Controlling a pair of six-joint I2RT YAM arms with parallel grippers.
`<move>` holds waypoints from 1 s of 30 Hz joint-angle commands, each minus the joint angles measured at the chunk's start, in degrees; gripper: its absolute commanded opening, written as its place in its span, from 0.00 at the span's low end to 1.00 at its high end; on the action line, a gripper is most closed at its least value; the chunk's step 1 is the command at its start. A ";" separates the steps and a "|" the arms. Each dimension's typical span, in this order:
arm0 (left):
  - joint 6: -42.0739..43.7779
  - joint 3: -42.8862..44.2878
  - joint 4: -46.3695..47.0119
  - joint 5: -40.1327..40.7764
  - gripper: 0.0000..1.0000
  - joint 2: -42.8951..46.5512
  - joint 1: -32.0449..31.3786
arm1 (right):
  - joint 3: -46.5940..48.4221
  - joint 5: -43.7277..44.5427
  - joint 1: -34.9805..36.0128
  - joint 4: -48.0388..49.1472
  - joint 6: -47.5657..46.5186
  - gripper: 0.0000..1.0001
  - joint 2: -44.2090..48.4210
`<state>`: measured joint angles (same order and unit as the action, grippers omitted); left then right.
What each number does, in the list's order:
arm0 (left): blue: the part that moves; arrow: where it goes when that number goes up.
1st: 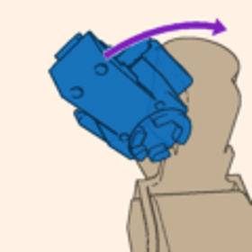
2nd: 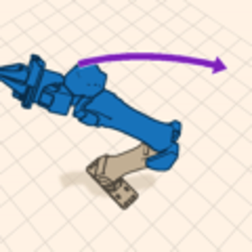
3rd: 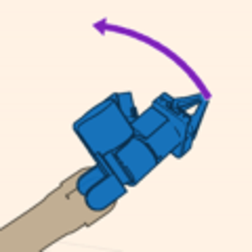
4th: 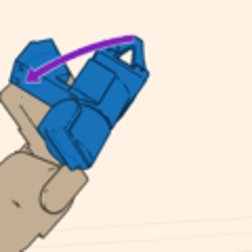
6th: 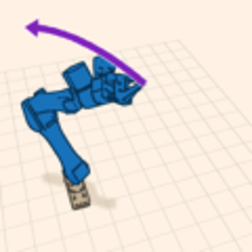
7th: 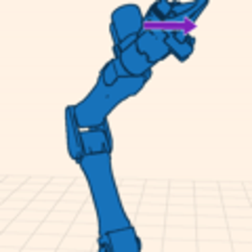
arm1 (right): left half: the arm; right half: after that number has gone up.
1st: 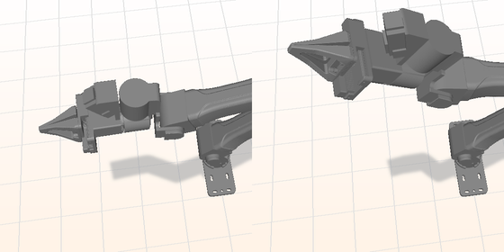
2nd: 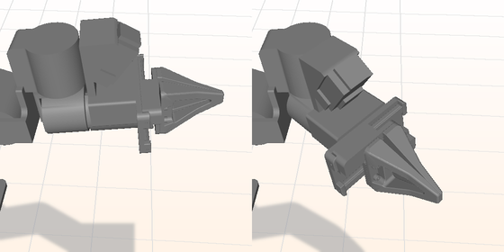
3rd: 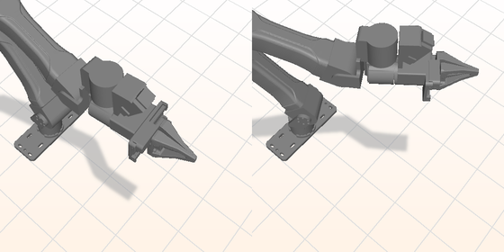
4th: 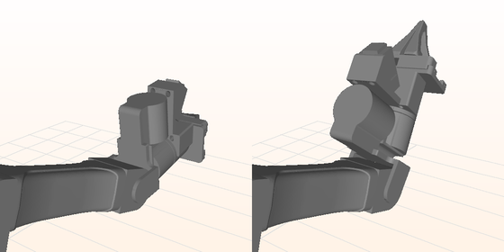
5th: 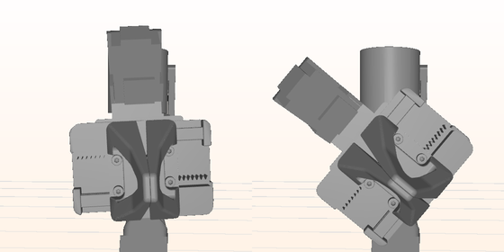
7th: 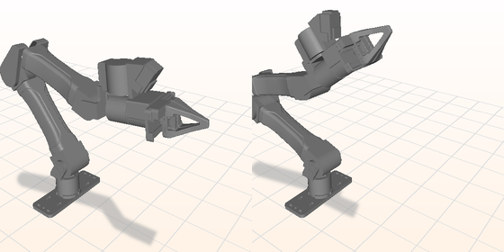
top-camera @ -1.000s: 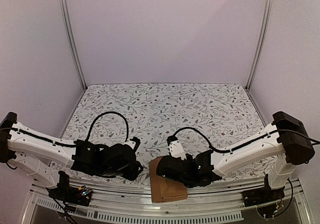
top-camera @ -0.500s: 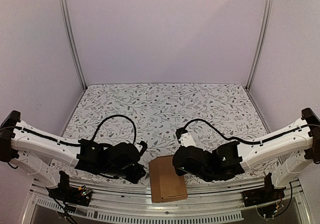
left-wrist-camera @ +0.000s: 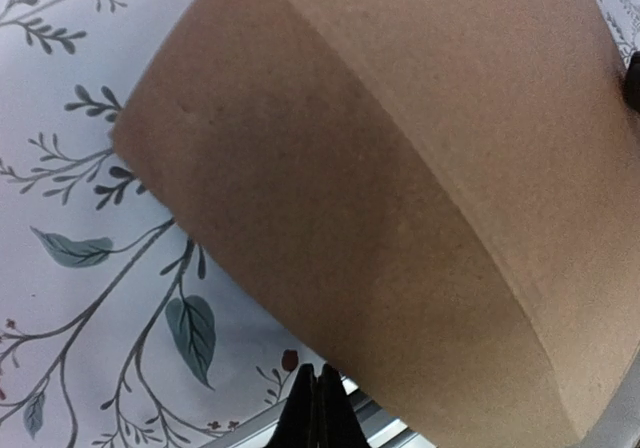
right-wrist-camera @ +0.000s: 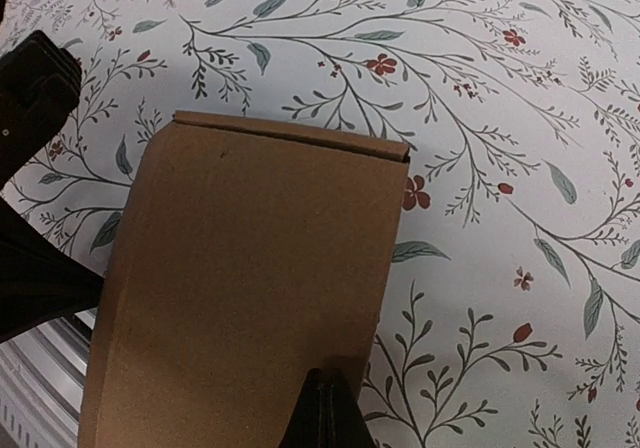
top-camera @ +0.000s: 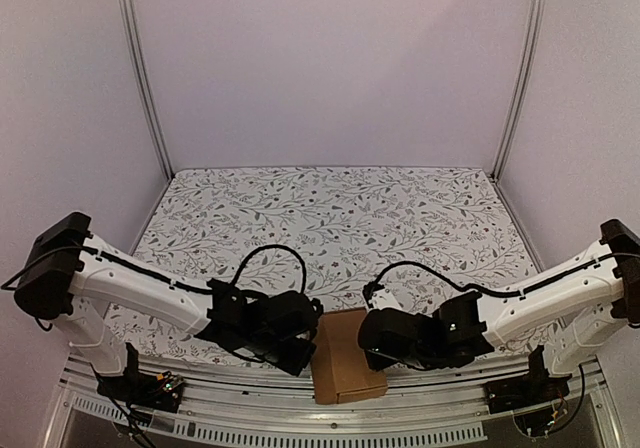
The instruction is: Fold the paper box
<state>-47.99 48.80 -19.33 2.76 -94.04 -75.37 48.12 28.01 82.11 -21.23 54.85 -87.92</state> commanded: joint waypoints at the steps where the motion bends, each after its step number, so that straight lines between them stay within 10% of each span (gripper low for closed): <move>1: 0.92 2.61 -1.85 -1.21 0.00 -2.33 0.88 | 1.61 -3.79 -0.14 2.88 1.23 0.00 -4.35; 30: -2.35 0.69 16.45 -2.95 0.00 -3.53 3.78 | -0.76 -10.87 -0.17 12.13 0.57 0.00 -6.81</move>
<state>-48.69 51.79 -14.57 -1.37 -100.07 -72.97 49.67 23.90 81.36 -9.15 55.11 -93.67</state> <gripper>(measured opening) 0.003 0.005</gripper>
